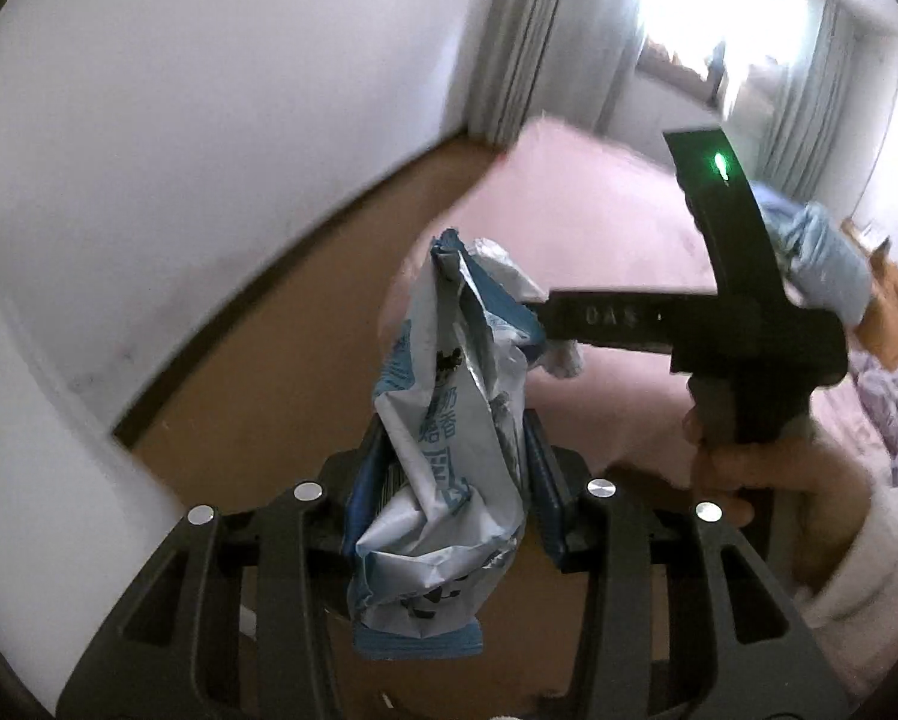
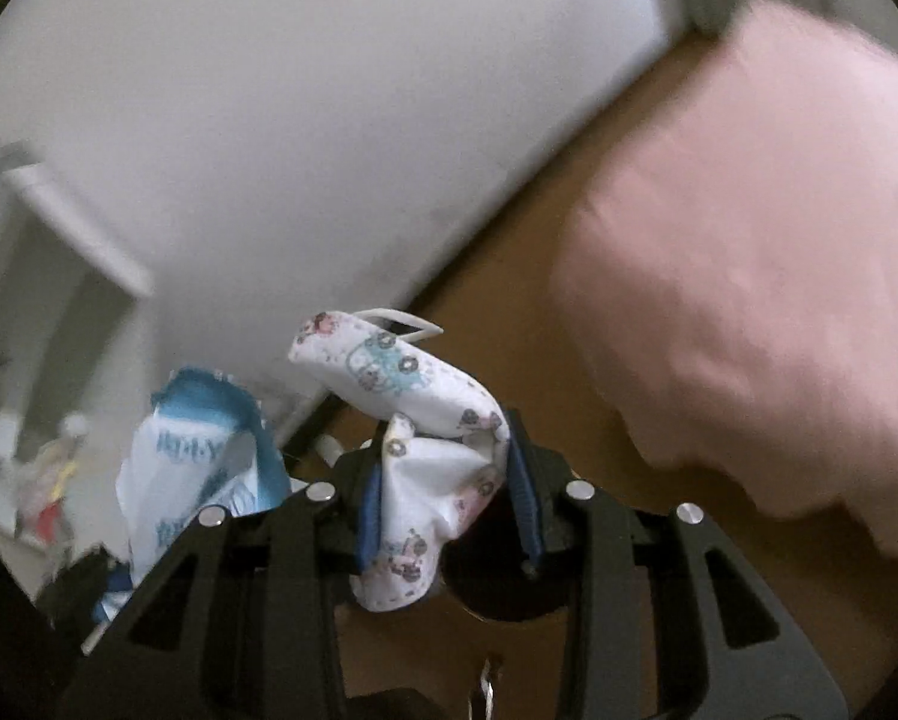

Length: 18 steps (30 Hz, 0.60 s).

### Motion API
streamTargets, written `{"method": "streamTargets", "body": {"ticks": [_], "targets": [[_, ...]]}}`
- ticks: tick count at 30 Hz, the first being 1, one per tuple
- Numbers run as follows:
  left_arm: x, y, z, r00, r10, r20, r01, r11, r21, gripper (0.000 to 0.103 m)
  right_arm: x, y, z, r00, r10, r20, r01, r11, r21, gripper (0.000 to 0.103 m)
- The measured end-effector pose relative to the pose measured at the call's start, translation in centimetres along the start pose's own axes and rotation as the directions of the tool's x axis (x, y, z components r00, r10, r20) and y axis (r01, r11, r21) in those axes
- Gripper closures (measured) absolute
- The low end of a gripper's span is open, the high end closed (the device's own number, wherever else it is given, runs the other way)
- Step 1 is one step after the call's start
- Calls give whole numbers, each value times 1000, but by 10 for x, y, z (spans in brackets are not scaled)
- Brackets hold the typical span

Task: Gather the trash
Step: 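Carry both items over the black bin and open both grippers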

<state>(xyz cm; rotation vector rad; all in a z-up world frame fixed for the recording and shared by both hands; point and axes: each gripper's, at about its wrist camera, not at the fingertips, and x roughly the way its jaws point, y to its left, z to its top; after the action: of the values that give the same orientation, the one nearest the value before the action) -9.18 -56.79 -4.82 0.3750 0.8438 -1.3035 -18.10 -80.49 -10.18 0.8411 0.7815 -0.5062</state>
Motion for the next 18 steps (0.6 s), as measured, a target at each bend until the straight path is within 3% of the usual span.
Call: {"method": "streamTargets", "body": {"ticks": [2, 5, 7, 10, 12, 13, 15, 18], "targets": [[46, 1, -23, 994, 40, -98, -40, 999, 5, 60, 37, -27, -12, 996, -20, -87, 26, 997, 67, 68], [106, 4, -58, 970, 119, -211, -100, 990, 98, 60, 104, -56, -35, 965, 5, -264, 34, 989, 144, 68], [147, 19, -75, 944, 107, -311, -96, 994, 48, 60, 144, -71, -51, 936, 6, -352, 64, 981, 185, 68], [200, 68, -101, 899, 79, -431, -143, 983, -117, 60, 198, -85, -76, 889, 18, -458, 100, 967, 232, 68], [219, 80, -113, 885, 87, -457, -158, 980, -119, 60, 226, -91, -96, 861, 35, -508, 114, 959, 259, 68], [230, 92, -119, 872, 53, -487, -157, 972, -175, 60, 237, -91, -105, 850, 34, -525, 126, 956, 266, 68], [238, 106, -122, 869, -15, -494, -129, 958, -256, 60, 253, -93, -119, 832, 43, -554, 141, 948, 285, 68], [255, 118, -128, 850, -39, -525, -127, 953, -276, 60, 264, -94, -129, 817, 47, -574, 160, 939, 304, 68]]}}
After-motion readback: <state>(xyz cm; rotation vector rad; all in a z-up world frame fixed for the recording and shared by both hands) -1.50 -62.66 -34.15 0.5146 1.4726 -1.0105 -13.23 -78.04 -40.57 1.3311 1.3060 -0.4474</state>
